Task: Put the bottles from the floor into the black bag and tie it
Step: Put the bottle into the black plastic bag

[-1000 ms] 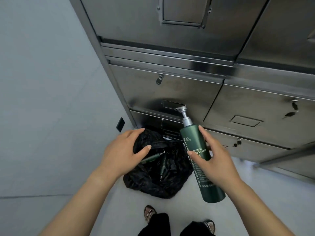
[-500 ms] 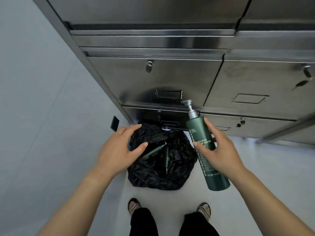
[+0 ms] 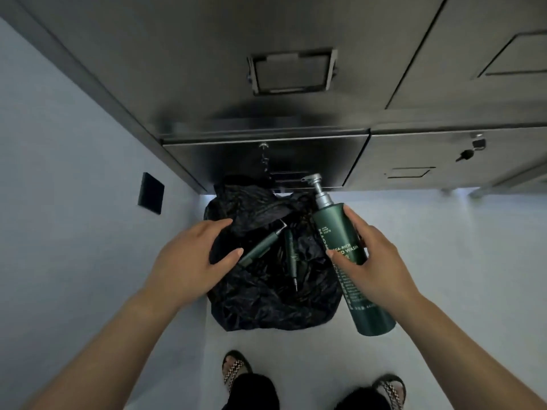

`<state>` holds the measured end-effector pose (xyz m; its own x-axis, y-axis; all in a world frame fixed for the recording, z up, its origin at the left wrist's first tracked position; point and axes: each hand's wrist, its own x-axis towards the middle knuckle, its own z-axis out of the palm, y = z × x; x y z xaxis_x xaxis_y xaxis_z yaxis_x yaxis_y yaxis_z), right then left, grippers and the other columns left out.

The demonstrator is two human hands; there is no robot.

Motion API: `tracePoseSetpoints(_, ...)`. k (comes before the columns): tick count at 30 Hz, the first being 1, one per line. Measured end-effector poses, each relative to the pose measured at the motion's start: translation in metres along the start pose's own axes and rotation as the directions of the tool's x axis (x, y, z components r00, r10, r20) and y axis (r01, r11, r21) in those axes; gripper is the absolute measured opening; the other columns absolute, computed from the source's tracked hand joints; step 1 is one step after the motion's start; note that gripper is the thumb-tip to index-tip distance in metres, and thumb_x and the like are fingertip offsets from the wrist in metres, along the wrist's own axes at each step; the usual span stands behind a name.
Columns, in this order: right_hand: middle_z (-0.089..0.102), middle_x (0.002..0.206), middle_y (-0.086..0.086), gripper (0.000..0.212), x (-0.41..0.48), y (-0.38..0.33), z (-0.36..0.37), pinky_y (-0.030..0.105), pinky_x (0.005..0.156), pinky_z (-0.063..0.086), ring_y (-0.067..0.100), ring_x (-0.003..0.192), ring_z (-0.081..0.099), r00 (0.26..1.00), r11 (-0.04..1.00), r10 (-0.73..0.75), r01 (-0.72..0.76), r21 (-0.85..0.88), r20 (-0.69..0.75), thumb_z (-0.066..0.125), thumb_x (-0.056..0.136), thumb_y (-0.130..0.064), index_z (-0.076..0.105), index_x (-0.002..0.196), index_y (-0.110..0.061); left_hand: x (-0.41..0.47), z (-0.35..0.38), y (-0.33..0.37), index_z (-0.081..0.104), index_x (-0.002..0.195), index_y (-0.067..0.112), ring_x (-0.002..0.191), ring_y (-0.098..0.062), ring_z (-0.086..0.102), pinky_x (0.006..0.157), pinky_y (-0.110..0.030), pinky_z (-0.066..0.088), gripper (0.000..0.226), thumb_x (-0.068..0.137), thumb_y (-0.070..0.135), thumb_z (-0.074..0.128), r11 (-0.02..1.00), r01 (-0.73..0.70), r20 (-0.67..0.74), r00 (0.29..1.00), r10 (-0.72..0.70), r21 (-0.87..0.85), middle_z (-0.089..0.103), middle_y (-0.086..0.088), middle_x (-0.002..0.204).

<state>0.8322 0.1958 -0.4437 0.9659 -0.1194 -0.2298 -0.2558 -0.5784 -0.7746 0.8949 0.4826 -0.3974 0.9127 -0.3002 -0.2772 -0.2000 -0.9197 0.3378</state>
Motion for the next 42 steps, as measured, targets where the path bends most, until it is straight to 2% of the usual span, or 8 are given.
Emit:
tracePoseSetpoints(7, 0.049, 0.121, -0.012, 0.078, 0.075, 0.171, 0.146, 0.005, 0.076, 0.037, -0.002, 0.102, 0.047, 0.996, 0.995, -0.078, 0.076, 0.069, 0.036, 0.066, 0.081, -0.044, 0.017, 0.142, -0.051, 0.070, 0.201, -0.072, 0.031, 0.143, 0.033, 0.113, -0.014, 0.053, 0.086, -0.026, 0.046, 0.068, 0.084, 0.067, 0.037, 0.983, -0.033, -0.007, 0.999, 0.035, 0.180, 0.045, 0.007, 0.139)
tracePoseSetpoints(13, 0.044, 0.120, -0.020, 0.079, 0.136, 0.292, 0.236, 0.003, 0.074, 0.033, -0.026, 0.099, 0.041, 0.984, 0.981, -0.110, 0.130, 0.146, -0.139, 0.065, 0.079, -0.049, 0.017, 0.142, -0.052, 0.131, 0.341, -0.110, 0.030, 0.142, 0.035, 0.126, -0.015, 0.043, 0.102, -0.036, 0.040, 0.073, 0.080, 0.073, 0.027, 0.883, -0.237, 0.056, 0.971, 0.234, 0.406, 0.044, 0.006, 0.140)
tracePoseSetpoints(16, 0.045, 0.121, -0.012, 0.079, 0.153, 0.322, 0.270, 0.006, 0.078, 0.035, -0.012, 0.101, 0.044, 0.974, 0.982, -0.149, 0.166, 0.087, -0.171, 0.064, 0.082, -0.047, 0.016, 0.145, -0.045, 0.149, 0.389, -0.127, 0.030, 0.142, 0.035, 0.125, -0.015, 0.044, 0.102, -0.036, 0.039, 0.071, 0.081, 0.072, 0.027, 0.839, -0.273, 0.079, 0.960, 0.268, 0.471, 0.043, 0.007, 0.139)
tracePoseSetpoints(19, 0.050, 0.127, -0.002, 0.079, 0.146, 0.324, 0.279, 0.022, 0.087, 0.037, 0.008, 0.108, 0.047, 0.985, 0.989, -0.124, 0.132, 0.061, -0.124, 0.065, 0.082, -0.044, 0.020, 0.146, -0.039, 0.144, 0.407, -0.138, 0.031, 0.142, 0.033, 0.125, -0.018, 0.044, 0.098, -0.035, 0.042, 0.068, 0.083, 0.068, 0.036, 0.897, -0.223, 0.097, 0.975, 0.201, 0.382, 0.043, 0.004, 0.140)
tracePoseSetpoints(27, 0.044, 0.103, -0.025, 0.077, 0.116, 0.347, 0.301, 0.006, 0.073, 0.032, -0.029, 0.094, 0.037, 0.980, 0.996, -0.025, 0.042, 0.081, -0.197, 0.065, 0.079, -0.051, 0.022, 0.142, -0.048, 0.144, 0.425, -0.170, 0.033, 0.140, 0.034, 0.122, -0.017, 0.045, 0.094, -0.033, 0.044, 0.066, 0.083, 0.066, 0.040, 0.965, -0.143, 0.024, 0.990, 0.141, 0.218, 0.045, 0.005, 0.137)
tracePoseSetpoints(33, 0.048, 0.124, -0.012, 0.076, 0.107, 0.335, 0.312, 0.018, 0.088, 0.038, 0.001, 0.109, 0.044, 0.984, 0.998, -0.033, 0.043, 0.051, -0.175, 0.065, 0.081, -0.047, 0.023, 0.145, -0.042, 0.131, 0.430, -0.181, 0.031, 0.142, 0.032, 0.129, -0.018, 0.040, 0.100, -0.036, 0.042, 0.068, 0.084, 0.065, 0.041, 0.978, -0.120, 0.039, 0.993, 0.115, 0.173, 0.040, 0.004, 0.143)
tracePoseSetpoints(38, 0.049, 0.110, -0.016, 0.074, 0.120, 0.322, 0.339, 0.009, 0.072, 0.036, -0.008, 0.090, 0.046, 0.992, 0.990, -0.009, 0.027, 0.139, -0.127, 0.064, 0.078, -0.056, 0.027, 0.141, -0.045, 0.129, 0.442, -0.185, 0.023, 0.144, 0.036, 0.133, -0.018, 0.036, 0.101, -0.035, 0.041, 0.070, 0.083, 0.068, 0.036, 0.968, -0.131, 0.083, 0.990, 0.115, 0.212, 0.034, 0.004, 0.149)
tracePoseSetpoints(42, 0.051, 0.120, -0.010, 0.074, 0.134, 0.305, 0.357, 0.021, 0.082, 0.041, 0.000, 0.102, 0.046, 0.992, 0.987, -0.080, 0.092, 0.128, -0.093, 0.064, 0.080, -0.050, 0.026, 0.143, -0.041, 0.129, 0.437, -0.190, 0.025, 0.143, 0.035, 0.126, -0.021, 0.043, 0.093, -0.035, 0.046, 0.069, 0.083, 0.065, 0.042, 0.979, -0.081, 0.090, 0.994, 0.065, 0.189, 0.041, 0.002, 0.143)
